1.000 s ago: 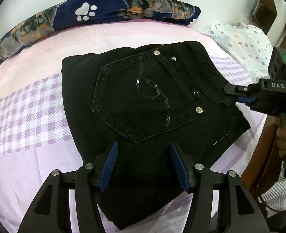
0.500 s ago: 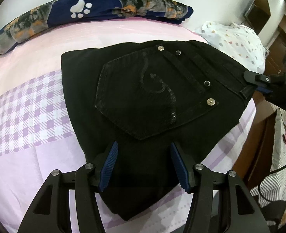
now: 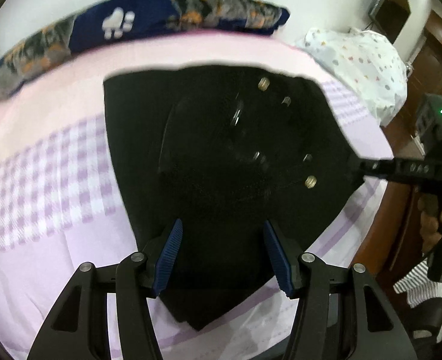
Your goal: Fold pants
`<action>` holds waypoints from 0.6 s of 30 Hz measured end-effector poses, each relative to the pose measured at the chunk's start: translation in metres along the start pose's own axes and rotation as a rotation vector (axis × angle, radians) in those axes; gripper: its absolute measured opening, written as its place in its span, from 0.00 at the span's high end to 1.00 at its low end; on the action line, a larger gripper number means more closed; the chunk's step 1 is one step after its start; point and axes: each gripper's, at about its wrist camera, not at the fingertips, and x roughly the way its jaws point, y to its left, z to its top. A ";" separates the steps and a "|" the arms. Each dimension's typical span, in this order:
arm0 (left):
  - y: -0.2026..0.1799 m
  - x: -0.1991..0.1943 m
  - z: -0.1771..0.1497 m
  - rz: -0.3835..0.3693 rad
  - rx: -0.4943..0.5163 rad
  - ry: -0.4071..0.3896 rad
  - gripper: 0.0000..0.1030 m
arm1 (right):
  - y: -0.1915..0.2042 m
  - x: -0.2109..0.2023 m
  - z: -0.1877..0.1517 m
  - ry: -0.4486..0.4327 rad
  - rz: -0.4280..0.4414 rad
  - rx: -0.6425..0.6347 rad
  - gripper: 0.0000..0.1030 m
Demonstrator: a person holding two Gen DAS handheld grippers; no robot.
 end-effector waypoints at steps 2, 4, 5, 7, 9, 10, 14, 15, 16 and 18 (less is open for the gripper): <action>-0.008 0.001 0.006 -0.009 0.022 -0.011 0.44 | 0.000 0.001 0.001 0.001 0.003 0.010 0.86; -0.017 0.010 0.010 -0.020 0.042 0.009 0.44 | 0.000 0.001 0.002 0.001 0.008 0.019 0.85; -0.022 0.015 0.010 -0.023 0.053 0.019 0.44 | -0.001 0.002 0.002 0.001 0.007 0.021 0.84; -0.031 0.026 0.011 -0.020 0.079 0.041 0.44 | 0.000 0.002 0.003 0.002 0.007 0.022 0.84; -0.036 0.034 0.010 -0.012 0.095 0.047 0.44 | 0.000 0.002 0.003 0.004 0.003 0.020 0.83; -0.037 0.036 0.008 -0.007 0.100 0.045 0.45 | 0.001 0.002 0.004 0.005 0.000 0.014 0.82; -0.035 0.038 0.009 -0.017 0.089 0.052 0.45 | 0.006 0.001 0.006 0.007 -0.018 -0.010 0.78; -0.035 0.038 0.008 -0.017 0.089 0.052 0.45 | 0.006 0.000 0.007 0.005 -0.012 -0.014 0.78; -0.035 0.039 0.008 -0.016 0.090 0.051 0.45 | 0.006 0.000 0.008 0.007 -0.010 -0.016 0.77; -0.035 0.039 0.008 -0.014 0.092 0.051 0.45 | 0.006 -0.001 0.009 0.011 -0.006 -0.014 0.77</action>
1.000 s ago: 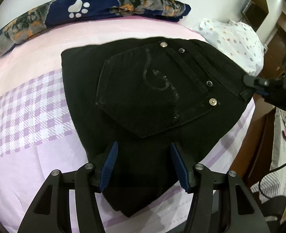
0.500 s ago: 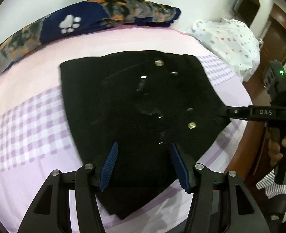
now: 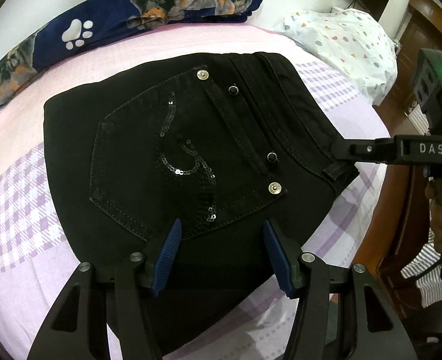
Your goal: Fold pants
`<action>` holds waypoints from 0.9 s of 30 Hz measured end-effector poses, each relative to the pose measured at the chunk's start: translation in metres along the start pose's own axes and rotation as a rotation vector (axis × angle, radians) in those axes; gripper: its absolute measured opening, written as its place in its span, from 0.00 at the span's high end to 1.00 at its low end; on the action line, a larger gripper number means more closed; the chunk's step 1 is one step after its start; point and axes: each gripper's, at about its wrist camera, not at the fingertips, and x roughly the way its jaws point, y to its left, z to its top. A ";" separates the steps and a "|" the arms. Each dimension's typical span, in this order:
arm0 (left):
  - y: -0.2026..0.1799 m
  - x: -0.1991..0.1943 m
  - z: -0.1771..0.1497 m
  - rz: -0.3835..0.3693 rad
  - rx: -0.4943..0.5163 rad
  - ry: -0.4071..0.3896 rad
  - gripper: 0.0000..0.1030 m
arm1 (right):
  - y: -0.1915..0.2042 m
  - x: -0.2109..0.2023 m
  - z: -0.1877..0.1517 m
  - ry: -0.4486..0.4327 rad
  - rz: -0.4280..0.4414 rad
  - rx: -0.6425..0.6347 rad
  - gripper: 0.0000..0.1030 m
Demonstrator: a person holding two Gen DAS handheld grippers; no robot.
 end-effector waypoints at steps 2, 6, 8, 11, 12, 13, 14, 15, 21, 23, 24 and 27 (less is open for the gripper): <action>0.000 0.001 -0.001 0.003 0.000 -0.001 0.45 | 0.002 -0.002 0.001 -0.002 -0.011 -0.011 0.77; 0.000 0.001 0.000 0.002 0.000 -0.001 0.45 | 0.006 -0.006 0.005 -0.005 -0.033 -0.035 0.77; 0.001 0.001 0.000 0.004 -0.002 -0.003 0.45 | 0.009 -0.008 0.006 -0.010 -0.044 -0.050 0.77; 0.001 0.001 -0.001 0.005 -0.007 -0.006 0.44 | 0.014 -0.011 0.011 -0.021 -0.076 -0.084 0.77; 0.002 0.001 -0.001 0.005 -0.007 -0.006 0.44 | 0.015 -0.012 0.013 -0.027 -0.085 -0.092 0.77; 0.002 0.001 -0.001 0.005 -0.008 -0.007 0.45 | 0.017 -0.014 0.015 -0.035 -0.096 -0.101 0.77; 0.002 0.001 -0.001 0.005 -0.008 -0.007 0.44 | 0.019 -0.016 0.017 -0.045 -0.103 -0.113 0.77; 0.001 0.001 0.000 0.005 -0.008 -0.007 0.45 | 0.021 -0.018 0.022 -0.057 -0.103 -0.125 0.77; 0.001 0.000 -0.001 0.004 -0.018 -0.013 0.44 | 0.044 -0.019 0.050 -0.111 -0.071 -0.193 0.77; 0.001 0.000 -0.002 0.005 -0.020 -0.014 0.44 | 0.055 -0.013 0.057 -0.110 -0.044 -0.220 0.77; 0.001 0.000 -0.002 0.005 -0.022 -0.015 0.44 | 0.060 -0.008 0.062 -0.107 -0.036 -0.234 0.77; 0.000 0.000 -0.004 0.007 -0.023 -0.017 0.44 | 0.071 0.005 0.069 -0.095 -0.030 -0.261 0.77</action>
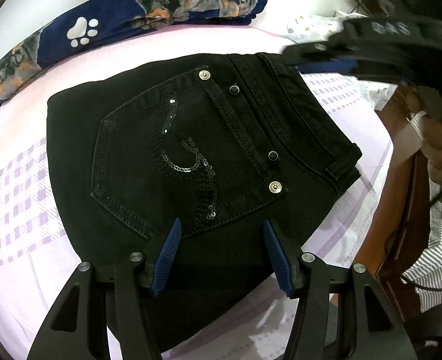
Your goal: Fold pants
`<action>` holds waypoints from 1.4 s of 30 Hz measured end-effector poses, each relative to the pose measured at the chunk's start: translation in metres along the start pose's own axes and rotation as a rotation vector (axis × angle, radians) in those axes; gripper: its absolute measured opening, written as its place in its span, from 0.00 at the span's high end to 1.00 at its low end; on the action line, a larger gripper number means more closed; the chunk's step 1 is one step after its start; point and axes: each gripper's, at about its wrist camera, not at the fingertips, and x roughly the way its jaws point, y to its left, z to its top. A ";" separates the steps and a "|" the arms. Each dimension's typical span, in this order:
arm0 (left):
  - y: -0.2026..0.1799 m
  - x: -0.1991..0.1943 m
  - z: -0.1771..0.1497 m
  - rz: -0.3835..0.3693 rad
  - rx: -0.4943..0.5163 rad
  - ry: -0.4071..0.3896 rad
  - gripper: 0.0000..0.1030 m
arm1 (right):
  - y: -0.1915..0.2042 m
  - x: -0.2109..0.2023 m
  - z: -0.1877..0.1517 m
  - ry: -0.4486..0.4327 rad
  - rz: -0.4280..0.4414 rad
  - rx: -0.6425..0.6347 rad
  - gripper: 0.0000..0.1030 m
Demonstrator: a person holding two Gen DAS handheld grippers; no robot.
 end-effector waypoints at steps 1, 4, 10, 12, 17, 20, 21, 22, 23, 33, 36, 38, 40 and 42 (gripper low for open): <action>0.000 0.000 0.000 0.000 0.000 -0.001 0.44 | 0.002 0.005 0.003 0.004 0.009 -0.005 0.77; 0.000 0.000 0.000 0.000 0.001 -0.001 0.44 | -0.001 0.020 0.011 0.002 0.013 0.002 0.77; -0.001 0.000 -0.002 -0.001 -0.002 -0.005 0.44 | -0.019 0.051 0.012 0.058 -0.034 -0.005 0.95; -0.001 0.000 -0.002 -0.001 -0.002 -0.005 0.44 | -0.021 0.051 0.011 0.068 -0.040 -0.001 0.96; 0.001 -0.001 -0.001 -0.012 -0.012 -0.005 0.43 | -0.021 0.048 -0.009 0.110 -0.056 -0.013 0.93; 0.002 -0.001 0.000 -0.012 -0.015 -0.005 0.43 | -0.024 0.041 -0.026 0.128 -0.051 -0.006 0.93; 0.002 -0.001 0.000 -0.011 -0.014 -0.005 0.43 | -0.024 0.039 -0.030 0.130 -0.053 -0.008 0.93; 0.002 -0.001 0.001 -0.010 -0.014 -0.005 0.43 | -0.024 0.036 -0.035 0.132 -0.055 -0.008 0.93; 0.003 -0.001 0.001 -0.008 -0.014 -0.004 0.43 | -0.024 0.034 -0.039 0.136 -0.053 -0.004 0.93; 0.005 -0.014 0.003 0.052 -0.025 -0.015 0.41 | -0.026 0.010 -0.064 0.131 -0.045 0.030 0.91; 0.016 -0.027 0.004 0.061 -0.042 -0.044 0.38 | -0.027 0.004 -0.067 0.128 -0.041 0.032 0.90; 0.032 -0.038 0.004 0.058 -0.089 -0.065 0.35 | -0.027 0.001 -0.068 0.131 -0.036 0.033 0.89; 0.050 -0.046 0.004 0.047 -0.149 -0.076 0.35 | -0.028 -0.001 -0.067 0.135 -0.023 0.037 0.88; 0.071 -0.051 0.003 0.025 -0.223 -0.081 0.35 | -0.029 -0.004 -0.068 0.141 -0.007 0.036 0.85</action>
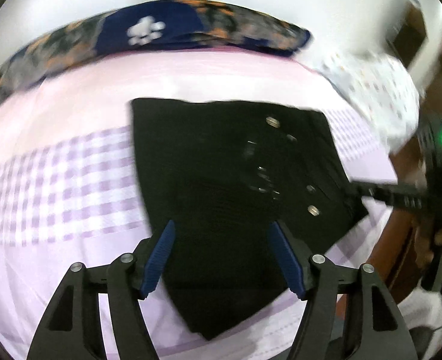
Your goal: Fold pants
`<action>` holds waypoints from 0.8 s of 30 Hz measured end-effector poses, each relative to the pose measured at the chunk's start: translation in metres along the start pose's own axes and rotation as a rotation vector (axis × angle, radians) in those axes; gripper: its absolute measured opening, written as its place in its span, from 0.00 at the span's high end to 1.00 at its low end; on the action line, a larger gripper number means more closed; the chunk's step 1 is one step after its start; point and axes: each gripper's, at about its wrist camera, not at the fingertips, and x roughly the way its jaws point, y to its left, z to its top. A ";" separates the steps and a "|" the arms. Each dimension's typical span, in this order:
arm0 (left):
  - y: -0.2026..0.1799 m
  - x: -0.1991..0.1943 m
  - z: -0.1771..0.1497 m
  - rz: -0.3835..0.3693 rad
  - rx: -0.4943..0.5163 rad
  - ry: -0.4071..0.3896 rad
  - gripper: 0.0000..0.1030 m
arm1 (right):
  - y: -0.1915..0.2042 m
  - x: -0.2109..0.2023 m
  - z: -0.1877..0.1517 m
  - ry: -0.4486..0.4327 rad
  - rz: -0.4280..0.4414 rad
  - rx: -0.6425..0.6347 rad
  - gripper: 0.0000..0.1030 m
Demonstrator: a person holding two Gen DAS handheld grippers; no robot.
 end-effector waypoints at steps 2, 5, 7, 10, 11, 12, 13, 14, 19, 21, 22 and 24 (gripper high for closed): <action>0.023 -0.002 0.002 -0.023 -0.077 0.006 0.34 | 0.000 -0.002 0.000 0.006 0.015 -0.008 0.83; 0.052 0.001 0.000 -0.069 -0.191 0.029 0.35 | -0.004 -0.009 0.001 0.013 0.073 -0.003 0.76; 0.065 0.005 0.000 -0.106 -0.243 0.045 0.35 | -0.009 -0.013 0.002 0.010 0.126 0.015 0.72; 0.071 0.014 0.001 -0.123 -0.263 0.065 0.35 | -0.024 -0.017 0.008 -0.018 0.161 0.048 0.51; 0.072 0.017 0.001 -0.130 -0.268 0.074 0.35 | -0.030 -0.016 0.009 -0.022 0.164 0.059 0.47; 0.072 0.020 0.001 -0.147 -0.279 0.085 0.35 | -0.039 -0.014 0.011 -0.024 0.185 0.080 0.47; 0.072 0.024 0.003 -0.163 -0.288 0.092 0.35 | -0.047 -0.012 0.012 -0.022 0.206 0.102 0.47; 0.073 0.027 0.003 -0.178 -0.299 0.102 0.35 | -0.054 -0.009 0.014 -0.014 0.227 0.122 0.47; 0.074 0.037 0.006 -0.185 -0.315 0.127 0.35 | -0.089 0.009 0.023 0.010 0.323 0.204 0.46; 0.073 0.038 0.008 -0.197 -0.317 0.129 0.35 | -0.096 0.014 0.025 0.023 0.354 0.213 0.46; 0.072 0.039 0.010 -0.200 -0.318 0.131 0.35 | -0.099 0.017 0.026 0.024 0.365 0.214 0.46; 0.072 0.042 0.013 -0.210 -0.323 0.131 0.35 | -0.103 0.021 0.028 0.030 0.394 0.209 0.46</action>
